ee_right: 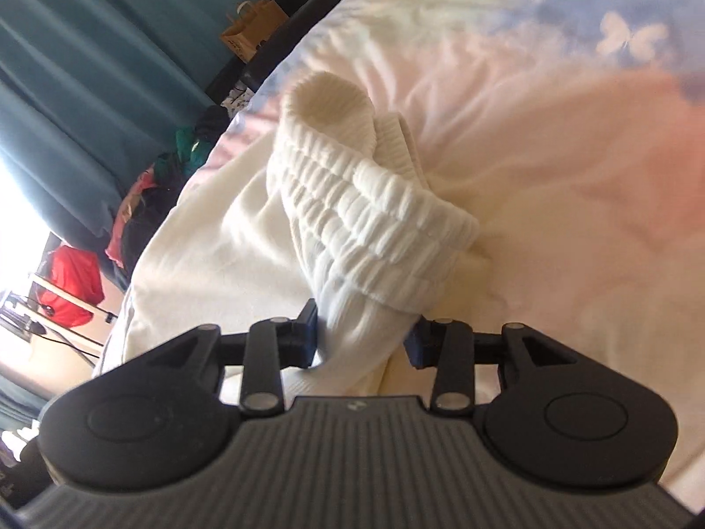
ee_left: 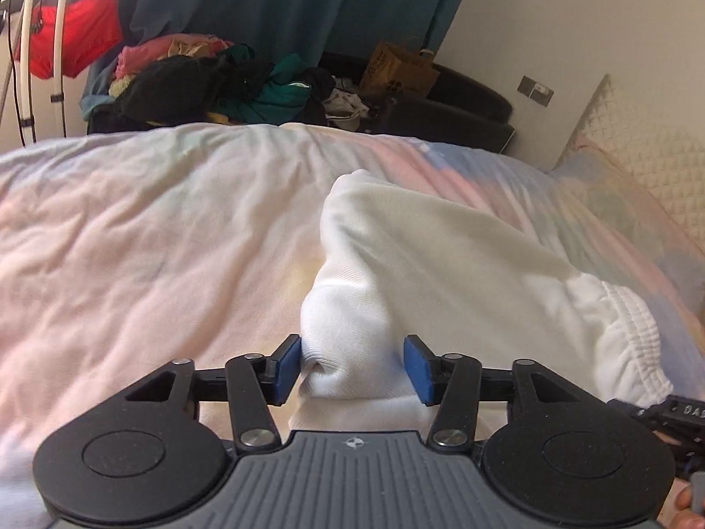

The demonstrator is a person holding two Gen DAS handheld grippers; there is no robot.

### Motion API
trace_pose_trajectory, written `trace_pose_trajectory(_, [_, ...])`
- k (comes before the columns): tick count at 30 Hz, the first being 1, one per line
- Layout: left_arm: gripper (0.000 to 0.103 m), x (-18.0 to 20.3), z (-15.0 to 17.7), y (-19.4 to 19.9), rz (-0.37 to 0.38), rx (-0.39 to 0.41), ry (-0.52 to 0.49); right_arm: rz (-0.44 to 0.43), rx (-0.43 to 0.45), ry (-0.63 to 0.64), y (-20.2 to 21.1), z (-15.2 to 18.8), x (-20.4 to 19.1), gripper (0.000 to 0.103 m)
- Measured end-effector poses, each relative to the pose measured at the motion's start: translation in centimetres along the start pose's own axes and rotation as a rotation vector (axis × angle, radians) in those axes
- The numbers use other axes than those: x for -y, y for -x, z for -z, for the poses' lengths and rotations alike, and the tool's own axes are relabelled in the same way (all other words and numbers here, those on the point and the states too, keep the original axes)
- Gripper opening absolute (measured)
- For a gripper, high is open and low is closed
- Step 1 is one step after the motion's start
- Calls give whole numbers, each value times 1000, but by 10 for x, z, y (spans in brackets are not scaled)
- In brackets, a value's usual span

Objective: Fold clothes

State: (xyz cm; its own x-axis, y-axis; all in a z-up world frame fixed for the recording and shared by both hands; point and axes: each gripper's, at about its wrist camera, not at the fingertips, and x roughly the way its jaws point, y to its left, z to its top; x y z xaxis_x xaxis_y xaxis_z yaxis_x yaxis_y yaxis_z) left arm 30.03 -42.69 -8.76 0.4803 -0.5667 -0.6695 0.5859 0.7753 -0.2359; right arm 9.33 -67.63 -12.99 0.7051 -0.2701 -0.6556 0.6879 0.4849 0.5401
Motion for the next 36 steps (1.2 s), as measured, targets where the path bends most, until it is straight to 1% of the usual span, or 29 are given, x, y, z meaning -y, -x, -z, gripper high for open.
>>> trace_pose_trajectory(1, [63,7,-4,13,-9,-16,-34,25,-3,18,11,-2,-6,42])
trace_pose_trajectory(2, [64,12,-8,28,-13,-4,-54,32,11,48,28,-4,-14,41])
trace_pose_trajectory(3, [66,18,-11,47,-13,16,-61,20,37,80,46,-7,-21,41])
trace_pose_trajectory(4, [71,23,-15,67,-13,35,-69,9,62,112,63,-10,-29,41])
trace_pose_trajectory(5, [74,28,-18,86,-12,55,-76,-5,87,142,81,-12,-36,41])
trace_pose_trajectory(6, [75,34,-21,106,-3,80,-88,-27,110,165,100,-14,-42,41])
trace_pose_trajectory(9, [83,56,-22,169,-21,160,-119,-93,169,232,154,-18,-60,41])
trace_pose_trajectory(10, [88,63,-22,189,-27,187,-130,-103,183,259,169,-17,-64,41])
trace_pose_trajectory(11, [97,70,-22,210,-33,213,-140,-112,198,285,184,-15,-69,41])
trace_pose_trajectory(12, [102,77,-19,229,-36,238,-144,-122,212,312,199,-14,-73,41])
trace_pose_trajectory(13, [103,84,-16,249,-39,262,-149,-132,227,338,214,-12,-78,41])
trace_pose_trajectory(15, [103,98,-5,283,-29,312,-180,-145,263,395,243,-6,-84,52])
trace_pose_trajectory(16, [103,106,2,299,-22,330,-203,-150,284,424,256,-2,-87,60])
trace_pose_trajectory(17, [103,113,8,313,-18,346,-213,-155,303,450,269,2,-89,62])
trace_pose_trajectory(18, [103,118,13,323,-16,358,-214,-161,316,462,280,5,-89,62])
trace_pose_trajectory(19, [103,123,19,336,-7,369,-217,-168,328,474,290,9,-90,68])
trace_pose_trajectory(20, [103,127,25,346,-4,382,-217,-175,341,486,301,12,-90,91])
trace_pose_trajectory(21, [103,130,30,356,-2,394,-216,-181,353,499,311,15,-91,101])
trace_pose_trajectory(22, [103,133,36,365,1,406,-216,-188,365,511,322,19,-91,103])
trace_pose_trajectory(24, [103,135,48,379,8,429,-204,-199,391,533,342,26,-92,103])
trace_pose_trajectory(26, [103,136,65,389,19,447,-207,-192,419,539,349,37,-89,103])
trace_pose_trajectory(28, [103,135,79,394,9,445,-203,-184,442,547,354,49,-87,103])
trace_pose_trajectory(31, [103,131,100,397,-19,451,-212,-194,455,553,357,68,-81,103])
trace_pose_trajectory(36, [103,119,128,396,-97,478,-208,-186,507,598,351,100,-73,103])
